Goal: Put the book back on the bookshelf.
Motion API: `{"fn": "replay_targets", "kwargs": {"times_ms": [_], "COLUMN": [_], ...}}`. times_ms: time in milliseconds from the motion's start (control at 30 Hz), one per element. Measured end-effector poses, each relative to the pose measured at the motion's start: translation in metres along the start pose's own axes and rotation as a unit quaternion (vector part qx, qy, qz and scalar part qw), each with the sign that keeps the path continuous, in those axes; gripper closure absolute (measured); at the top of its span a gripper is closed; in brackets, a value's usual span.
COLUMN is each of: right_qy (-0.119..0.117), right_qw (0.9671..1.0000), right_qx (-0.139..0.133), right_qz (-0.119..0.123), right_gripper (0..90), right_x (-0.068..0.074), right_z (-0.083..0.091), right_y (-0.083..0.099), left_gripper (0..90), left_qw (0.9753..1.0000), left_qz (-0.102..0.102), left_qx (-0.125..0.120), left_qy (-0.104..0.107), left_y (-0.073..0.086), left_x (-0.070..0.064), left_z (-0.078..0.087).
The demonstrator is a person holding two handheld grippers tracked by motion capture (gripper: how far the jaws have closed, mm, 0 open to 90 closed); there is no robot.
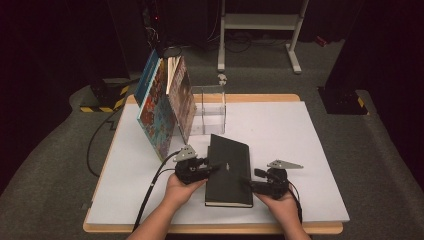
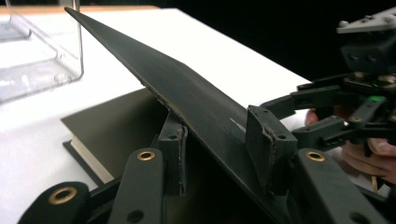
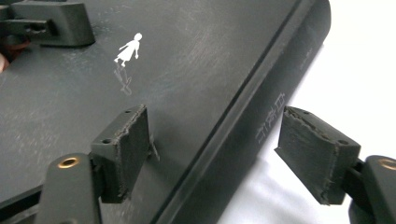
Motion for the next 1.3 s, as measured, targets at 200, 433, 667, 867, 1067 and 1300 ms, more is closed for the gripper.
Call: {"fn": "replay_targets", "kwargs": {"times_ms": [200,433,667,867,1067,1300], "right_qy": [-0.021,-0.056,-0.111,-0.156,-0.163,-0.115], "right_qw": [0.9995,0.9975,0.9906,0.9821,0.9809,0.9913], "right_qx": [0.003,0.001,0.005,0.000,0.007,-0.023], "right_qz": [-0.024,-0.043,-0.080,-0.105,-0.105,-0.060], "right_gripper": [15.0,4.8,0.0,0.0,5.7,15.6], "right_x": [-0.004,-0.003,0.000,0.002,0.001,0.000], "right_z": [-0.007,-0.014,-0.023,-0.028,-0.026,-0.008], "right_y": [-0.004,-0.008,-0.013,-0.014,-0.014,-0.021], "left_gripper": [60.7,60.8,60.8,60.9,60.8,60.9], "left_qw": [0.9997,0.9975,0.9952,0.9946,0.9949,0.9957], "left_qz": [-0.017,-0.058,-0.082,-0.086,-0.085,-0.073], "left_qx": [-0.016,-0.041,-0.052,-0.056,-0.055,-0.056], "left_qy": [0.001,-0.005,-0.009,-0.009,-0.009,-0.011], "left_y": [0.000,-0.001,-0.001,0.000,0.000,-0.002], "left_x": [-0.004,-0.014,-0.020,-0.021,-0.020,-0.021], "left_z": [0.004,0.010,0.014,0.015,0.016,0.018]}}
Point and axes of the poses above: each handheld gripper's, and its own axes: z roughly backward along the jaws, y roughly out of its underside, x roughly to its left, the point moved 10 cm from there along -z, roughly forward along the jaws, and after that the axes turned 14 degrees about z, right-handed, at the moved point
